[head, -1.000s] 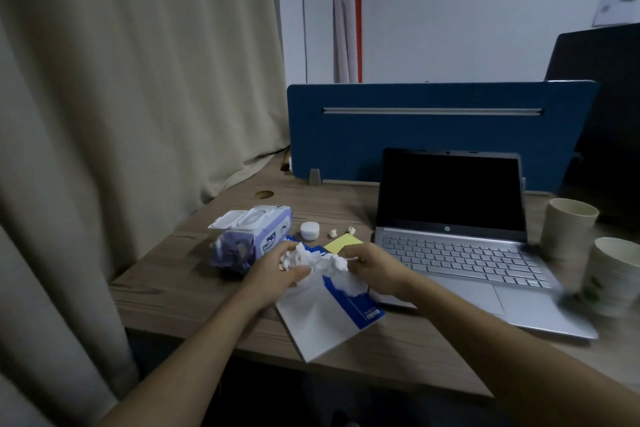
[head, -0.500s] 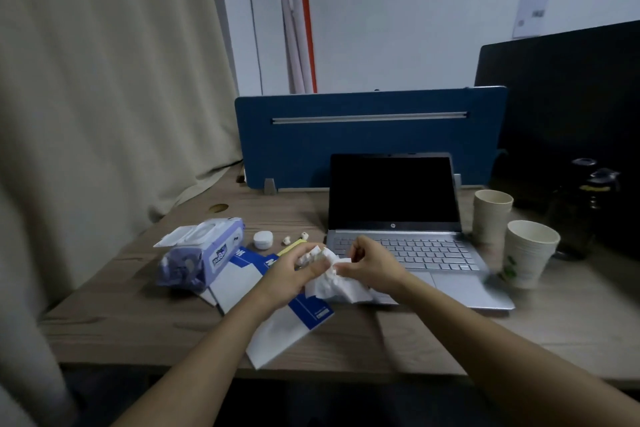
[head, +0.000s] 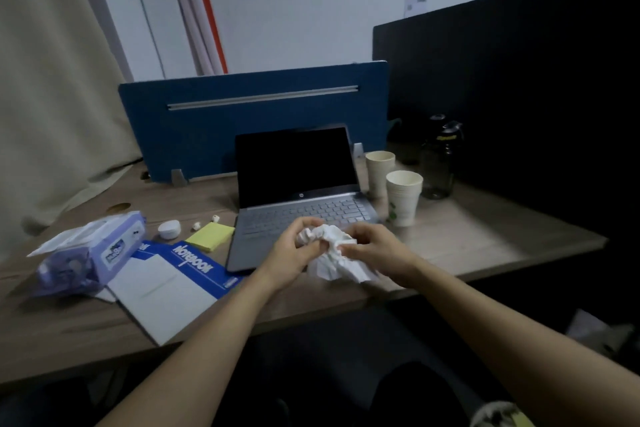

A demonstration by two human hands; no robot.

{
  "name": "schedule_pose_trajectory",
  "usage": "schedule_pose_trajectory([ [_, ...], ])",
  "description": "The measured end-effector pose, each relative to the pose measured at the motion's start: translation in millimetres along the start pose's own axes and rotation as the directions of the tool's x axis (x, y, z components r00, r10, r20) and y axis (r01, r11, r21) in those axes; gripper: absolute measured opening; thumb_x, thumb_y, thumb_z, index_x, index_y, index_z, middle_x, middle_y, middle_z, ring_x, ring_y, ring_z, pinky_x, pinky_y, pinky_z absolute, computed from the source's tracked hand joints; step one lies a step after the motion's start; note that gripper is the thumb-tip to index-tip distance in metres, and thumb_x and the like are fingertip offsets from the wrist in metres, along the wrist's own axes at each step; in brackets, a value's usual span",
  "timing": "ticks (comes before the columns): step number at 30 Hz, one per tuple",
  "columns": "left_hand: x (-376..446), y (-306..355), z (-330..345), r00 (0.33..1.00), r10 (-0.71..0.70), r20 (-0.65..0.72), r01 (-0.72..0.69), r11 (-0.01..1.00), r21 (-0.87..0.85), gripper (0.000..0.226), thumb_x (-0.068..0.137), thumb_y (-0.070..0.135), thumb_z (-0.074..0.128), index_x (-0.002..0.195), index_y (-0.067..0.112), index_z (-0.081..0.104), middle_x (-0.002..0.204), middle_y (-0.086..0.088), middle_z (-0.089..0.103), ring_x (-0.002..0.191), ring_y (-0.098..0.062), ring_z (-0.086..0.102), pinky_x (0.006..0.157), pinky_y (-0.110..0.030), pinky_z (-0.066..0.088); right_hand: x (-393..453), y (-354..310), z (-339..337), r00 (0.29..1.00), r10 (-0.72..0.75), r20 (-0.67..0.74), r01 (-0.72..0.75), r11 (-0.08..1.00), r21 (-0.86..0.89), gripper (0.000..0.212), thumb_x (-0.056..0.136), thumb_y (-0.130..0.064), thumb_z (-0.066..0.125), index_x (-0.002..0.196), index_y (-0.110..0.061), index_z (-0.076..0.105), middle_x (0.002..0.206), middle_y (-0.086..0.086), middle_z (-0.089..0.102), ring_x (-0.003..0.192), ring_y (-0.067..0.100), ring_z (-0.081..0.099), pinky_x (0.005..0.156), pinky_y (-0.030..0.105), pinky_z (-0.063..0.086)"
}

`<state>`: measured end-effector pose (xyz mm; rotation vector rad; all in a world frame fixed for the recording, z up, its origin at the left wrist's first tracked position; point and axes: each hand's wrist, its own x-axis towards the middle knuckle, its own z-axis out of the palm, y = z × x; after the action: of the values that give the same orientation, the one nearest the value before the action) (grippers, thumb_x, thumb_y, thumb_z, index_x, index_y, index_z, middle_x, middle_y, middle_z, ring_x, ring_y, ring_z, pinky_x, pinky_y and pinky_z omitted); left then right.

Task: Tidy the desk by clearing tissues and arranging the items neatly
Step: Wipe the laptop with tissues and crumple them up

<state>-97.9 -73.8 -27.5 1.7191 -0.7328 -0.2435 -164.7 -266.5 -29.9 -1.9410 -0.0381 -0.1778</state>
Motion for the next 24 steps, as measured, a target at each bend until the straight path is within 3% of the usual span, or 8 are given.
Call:
schedule_pose_trajectory([
  [3,0,2,49,0.998,0.001,0.057,-0.001,1.0,-0.011,0.024,0.09,0.02,0.069,0.111,0.028,0.061,0.104,0.002,0.071,0.092,-0.012,0.069,0.077,-0.026,0.056,-39,17,-30,0.997,0.011,-0.081,-0.009,1.0,0.03,0.01,0.084,-0.018,0.072,0.092,-0.014,0.067,0.081,0.001,0.066,0.071,0.008,0.06,0.064,0.026,0.047],
  [9,-6,-1,151,0.98,-0.01,0.2,0.037,0.991,-0.129,0.021,0.087,0.006,0.069,0.106,0.012,0.06,0.093,0.002,0.07,0.083,-0.007,0.066,0.073,-0.021,0.053,-122,61,-85,0.971,0.114,-0.209,-0.092,0.99,0.111,0.009,0.085,-0.002,0.066,0.093,-0.005,0.065,0.081,0.004,0.068,0.077,0.016,0.062,0.069,0.031,0.048],
  [13,-16,-16,214,0.947,-0.044,0.319,0.098,0.983,-0.155,0.023,0.087,0.006,0.069,0.106,0.018,0.061,0.099,-0.005,0.069,0.09,-0.017,0.063,0.082,-0.035,0.052,-174,97,-109,0.932,0.187,-0.309,-0.162,0.981,0.106,0.008,0.081,0.0,0.066,0.086,-0.007,0.065,0.078,0.005,0.065,0.072,0.017,0.059,0.065,0.033,0.044],
  [16,-25,-35,256,0.902,-0.125,0.414,0.212,0.962,-0.171,0.025,0.089,0.007,0.066,0.109,0.021,0.062,0.1,-0.008,0.068,0.089,-0.022,0.064,0.072,-0.039,0.052,-208,132,-120,0.899,0.251,-0.36,-0.221,0.967,0.124,0.006,0.079,-0.006,0.067,0.084,-0.008,0.065,0.073,0.003,0.062,0.067,0.016,0.055,0.059,0.031,0.041],
  [20,-32,-67,308,0.815,-0.256,0.52,0.381,0.913,-0.147,0.028,0.091,0.006,0.057,0.113,0.023,0.062,0.103,-0.011,0.066,0.087,-0.024,0.067,0.069,-0.037,0.053,-248,188,-128,0.855,0.36,-0.373,-0.3,0.931,0.21,0.02,0.082,-0.015,0.069,0.09,0.001,0.06,0.074,0.014,0.052,0.067,0.027,0.042,0.06,0.042,0.031],
  [24,-38,-103,353,0.719,-0.372,0.587,0.505,0.86,-0.073,0.028,0.09,0.012,0.055,0.113,0.027,0.063,0.114,-0.014,0.065,0.092,-0.024,0.07,0.073,-0.039,0.059,-275,244,-126,0.787,0.458,-0.413,-0.392,0.888,0.239,0.016,0.087,-0.015,0.067,0.089,-0.001,0.059,0.066,0.01,0.048,0.057,0.022,0.038,0.049,0.032,0.029],
])
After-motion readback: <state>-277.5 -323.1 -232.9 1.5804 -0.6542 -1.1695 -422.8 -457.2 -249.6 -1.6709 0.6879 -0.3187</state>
